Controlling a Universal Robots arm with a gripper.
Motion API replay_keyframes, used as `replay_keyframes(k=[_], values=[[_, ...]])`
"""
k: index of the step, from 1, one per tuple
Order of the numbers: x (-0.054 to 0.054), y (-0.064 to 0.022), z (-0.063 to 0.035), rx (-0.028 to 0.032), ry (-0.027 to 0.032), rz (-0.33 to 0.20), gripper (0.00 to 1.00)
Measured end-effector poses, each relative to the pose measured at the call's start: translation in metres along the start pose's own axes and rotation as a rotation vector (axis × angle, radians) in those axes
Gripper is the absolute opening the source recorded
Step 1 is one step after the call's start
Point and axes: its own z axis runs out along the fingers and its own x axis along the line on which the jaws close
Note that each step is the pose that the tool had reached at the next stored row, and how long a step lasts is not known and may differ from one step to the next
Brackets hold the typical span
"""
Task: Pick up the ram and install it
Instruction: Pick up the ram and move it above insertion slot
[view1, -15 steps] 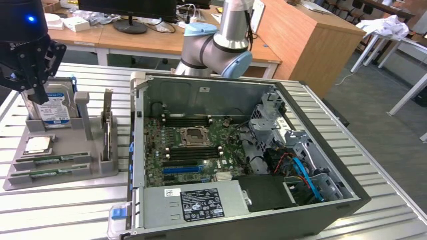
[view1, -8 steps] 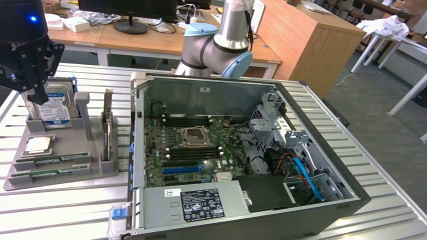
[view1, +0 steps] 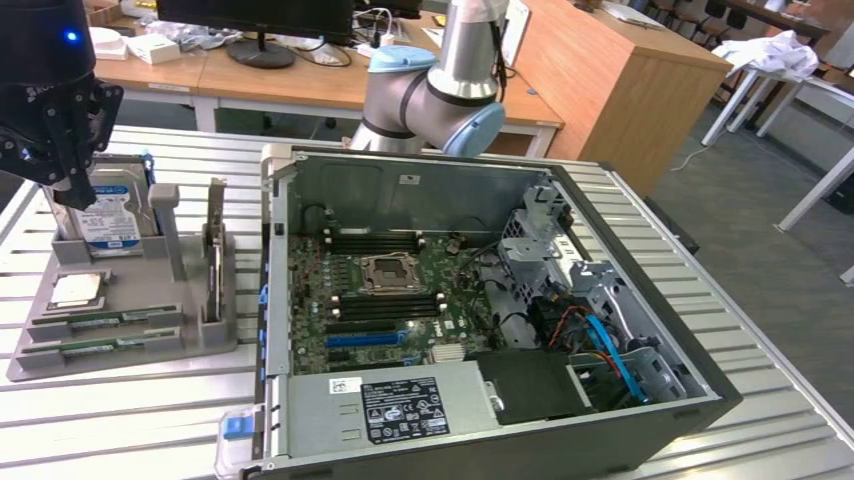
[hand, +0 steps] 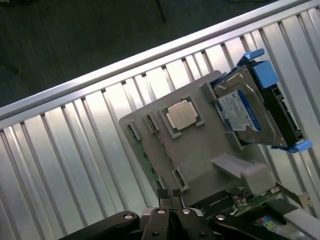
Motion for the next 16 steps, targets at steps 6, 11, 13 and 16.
replay_keyframes(k=[6,11,13,16], values=[[0.0,0.0,0.0001,-0.0014,0.0035,-0.077,0.1],[0.0,0.0,0.0002,-0.0027,0.0066,-0.146,0.1],[0.0,0.0,0.0003,-0.0032,0.0078,-0.174,0.1],[0.0,0.0,0.0004,-0.0038,0.0096,-0.214,0.1]])
